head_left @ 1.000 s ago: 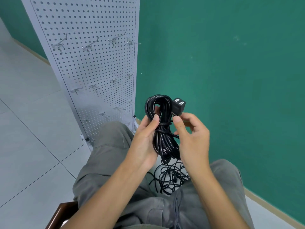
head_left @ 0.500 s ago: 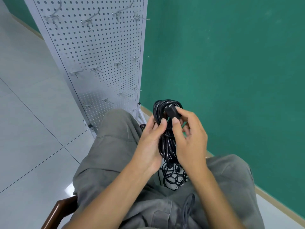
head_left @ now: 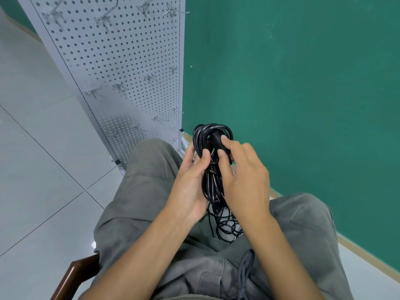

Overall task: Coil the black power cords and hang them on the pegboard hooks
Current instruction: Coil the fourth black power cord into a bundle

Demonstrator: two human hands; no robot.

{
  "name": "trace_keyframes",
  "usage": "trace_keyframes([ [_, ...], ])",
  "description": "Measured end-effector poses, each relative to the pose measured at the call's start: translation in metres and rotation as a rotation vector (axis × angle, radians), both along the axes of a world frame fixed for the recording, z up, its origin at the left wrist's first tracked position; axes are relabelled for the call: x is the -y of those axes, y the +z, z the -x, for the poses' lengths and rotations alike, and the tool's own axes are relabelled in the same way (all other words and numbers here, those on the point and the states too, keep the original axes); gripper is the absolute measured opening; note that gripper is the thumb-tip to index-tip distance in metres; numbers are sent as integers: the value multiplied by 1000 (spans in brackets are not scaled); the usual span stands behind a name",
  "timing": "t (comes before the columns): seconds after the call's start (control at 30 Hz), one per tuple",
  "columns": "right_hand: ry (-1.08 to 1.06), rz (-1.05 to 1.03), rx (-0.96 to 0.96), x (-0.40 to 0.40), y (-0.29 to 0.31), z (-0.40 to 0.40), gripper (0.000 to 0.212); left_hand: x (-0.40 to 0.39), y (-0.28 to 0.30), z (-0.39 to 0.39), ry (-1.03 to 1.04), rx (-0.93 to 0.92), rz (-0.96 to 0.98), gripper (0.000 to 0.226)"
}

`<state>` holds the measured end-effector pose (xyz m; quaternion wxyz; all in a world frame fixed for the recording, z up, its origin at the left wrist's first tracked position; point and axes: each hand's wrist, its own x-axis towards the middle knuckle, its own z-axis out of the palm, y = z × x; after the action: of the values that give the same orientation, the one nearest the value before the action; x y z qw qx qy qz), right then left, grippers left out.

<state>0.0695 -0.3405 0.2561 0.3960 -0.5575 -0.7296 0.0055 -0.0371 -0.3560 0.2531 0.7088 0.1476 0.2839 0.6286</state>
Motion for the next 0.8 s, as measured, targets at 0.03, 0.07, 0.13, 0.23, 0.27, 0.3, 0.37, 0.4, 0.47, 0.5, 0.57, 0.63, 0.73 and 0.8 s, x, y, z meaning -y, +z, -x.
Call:
trace_keyframes([
  [0.03,-20,-7,42,1,2,0,34,0,0,0,11,-5,0,52],
  [0.07,-35,-6,75,1,3,1,33,0,-1,0,22,-10,-1,53],
  [0.13,-36,28,99,2,6,2,29,0,-2,0,38,-43,-10,52],
  [0.23,-16,108,96,2,7,2,19,1,-4,-1,45,-119,-20,52],
  [0.27,-14,130,93,1,7,1,18,1,-6,-1,44,-139,-19,52],
  [0.3,-7,149,91,1,9,0,18,1,-7,0,43,-156,-18,52],
  [0.37,29,185,98,1,12,-2,21,2,-9,0,26,-185,-19,53],
  [0.4,48,207,102,1,13,-3,22,3,-9,0,9,-206,-29,52],
  [0.47,77,248,101,-1,13,-6,19,4,-8,-1,-27,-259,-55,48],
  [0.5,87,261,65,-3,12,-8,17,5,-7,-1,-41,-278,-65,46],
  [0.57,129,305,-102,-7,12,-13,20,6,-5,0,-53,-295,-63,44],
  [0.63,209,393,-245,-11,13,-21,30,3,-4,3,-54,-307,-61,42],
  [0.73,287,448,-366,-13,13,-35,38,0,-1,6,-59,-391,-102,38],
  [0.8,282,426,-496,-13,12,-39,36,-2,2,8,-63,-464,-123,36],
])
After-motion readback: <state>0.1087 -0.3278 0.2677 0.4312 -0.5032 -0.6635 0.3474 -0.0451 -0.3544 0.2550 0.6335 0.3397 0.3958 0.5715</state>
